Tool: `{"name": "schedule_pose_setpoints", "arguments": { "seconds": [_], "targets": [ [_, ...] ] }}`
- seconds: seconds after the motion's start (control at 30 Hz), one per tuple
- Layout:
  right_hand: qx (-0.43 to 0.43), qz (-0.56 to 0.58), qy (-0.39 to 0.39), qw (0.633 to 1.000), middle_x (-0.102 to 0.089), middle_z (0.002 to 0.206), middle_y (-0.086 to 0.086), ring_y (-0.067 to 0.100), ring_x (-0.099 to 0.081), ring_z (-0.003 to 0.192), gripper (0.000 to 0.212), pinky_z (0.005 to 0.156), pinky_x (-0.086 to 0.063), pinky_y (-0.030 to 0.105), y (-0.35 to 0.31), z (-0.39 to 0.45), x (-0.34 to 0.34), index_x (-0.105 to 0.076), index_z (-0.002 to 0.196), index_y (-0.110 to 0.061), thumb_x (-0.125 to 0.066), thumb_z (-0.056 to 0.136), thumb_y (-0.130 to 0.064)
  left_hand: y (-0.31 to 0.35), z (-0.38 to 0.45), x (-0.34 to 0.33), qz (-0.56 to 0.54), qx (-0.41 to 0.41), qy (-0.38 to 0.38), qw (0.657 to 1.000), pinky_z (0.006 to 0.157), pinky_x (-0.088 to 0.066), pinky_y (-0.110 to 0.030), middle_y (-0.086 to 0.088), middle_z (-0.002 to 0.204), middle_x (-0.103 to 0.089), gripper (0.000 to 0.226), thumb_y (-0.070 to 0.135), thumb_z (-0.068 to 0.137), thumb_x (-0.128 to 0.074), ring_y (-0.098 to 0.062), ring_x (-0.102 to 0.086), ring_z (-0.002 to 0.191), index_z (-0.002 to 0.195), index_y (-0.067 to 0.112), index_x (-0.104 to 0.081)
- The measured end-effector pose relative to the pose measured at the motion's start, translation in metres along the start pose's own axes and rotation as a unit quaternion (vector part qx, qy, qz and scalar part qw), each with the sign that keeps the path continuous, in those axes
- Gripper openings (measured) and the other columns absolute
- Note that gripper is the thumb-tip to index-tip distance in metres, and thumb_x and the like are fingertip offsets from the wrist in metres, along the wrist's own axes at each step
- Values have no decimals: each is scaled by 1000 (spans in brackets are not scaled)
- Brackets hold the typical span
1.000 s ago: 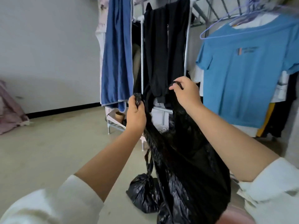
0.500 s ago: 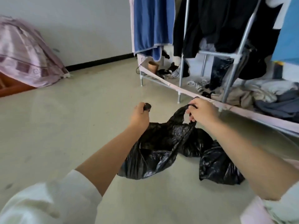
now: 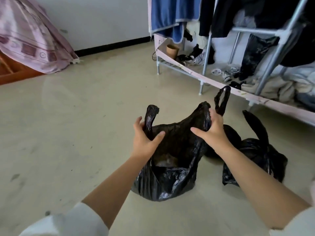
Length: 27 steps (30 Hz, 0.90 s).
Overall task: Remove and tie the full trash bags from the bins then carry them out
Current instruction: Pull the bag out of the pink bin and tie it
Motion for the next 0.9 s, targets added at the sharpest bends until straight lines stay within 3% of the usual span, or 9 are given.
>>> {"name": "schedule_pose_setpoints", "arguments": {
  "seconds": [0.1,0.17,0.27,0.4,0.57,0.67,0.77,0.83,0.9],
  "targets": [
    [-84,56,-59,993,-6,155,1,21,-14,142,97,117,-18,42,35,10,-11,-8,145,-25,-74,74,-17,-23,6,-7,58,27,-40,997,109,-33,-36,-4,143,-34,97,19,79,-70,-21,-35,132,146,17,0],
    [-119,122,-34,985,-14,155,3,24,-22,140,94,115,-24,43,51,18,-12,-11,144,-25,-73,75,-14,-31,17,-7,47,58,-21,997,98,-40,-33,-6,127,-45,95,18,80,-68,-22,-46,121,147,18,-1],
    [-151,225,44,961,-36,140,11,27,-43,124,76,106,-37,40,65,31,-12,-26,132,-20,-74,73,-14,-36,33,-7,53,74,8,996,87,-46,-31,-3,108,-56,62,19,83,-65,-21,-56,103,137,12,-35],
    [-205,220,12,954,-25,151,6,25,-30,136,93,114,-26,41,85,44,-26,-17,143,-14,-75,72,-26,-35,42,-14,72,95,41,992,86,-48,-36,-16,101,-60,16,25,92,-51,-29,-59,96,92,9,-56],
    [-236,337,-78,908,-50,136,9,25,-46,125,53,99,-36,34,82,61,-56,-45,129,-10,-66,81,-21,-39,33,-18,-131,159,110,972,91,-46,-33,2,98,-64,45,39,96,-34,-20,-60,99,127,10,-49],
    [-212,379,-85,897,-57,127,9,25,-53,114,36,94,-42,35,69,69,-65,-52,124,-10,-55,89,-18,-45,21,-12,-188,158,170,954,87,-54,-36,2,93,-70,40,45,93,-37,-12,-67,88,119,18,-50],
    [-199,422,-102,879,-61,110,5,23,-58,98,31,90,-47,38,53,65,-76,-52,123,-11,-47,94,-21,-48,5,0,-213,130,241,938,58,-50,-25,7,60,-50,15,38,90,-50,-1,-50,35,92,23,-48],
    [-182,439,-134,870,-66,76,0,19,-63,65,20,71,-56,36,43,55,-88,-55,107,-13,-42,96,-23,-55,-7,9,-224,136,264,928,52,-44,-23,4,68,-39,16,36,86,-57,-7,-42,40,85,24,-45],
    [-156,407,-165,885,-49,39,-6,10,-43,30,18,42,-49,24,35,43,-101,-49,87,-16,-41,95,-29,-67,-17,13,-237,160,261,922,47,-40,-21,2,66,-35,15,27,87,-59,-9,-37,43,82,22,-45]
  ]
}}
Point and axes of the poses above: each hand's wrist, its own z-axis towards the middle knuckle, its own x-axis out of the back of the hand, y = z × x, the point moved 4 cm from there along z, towards the middle knuckle
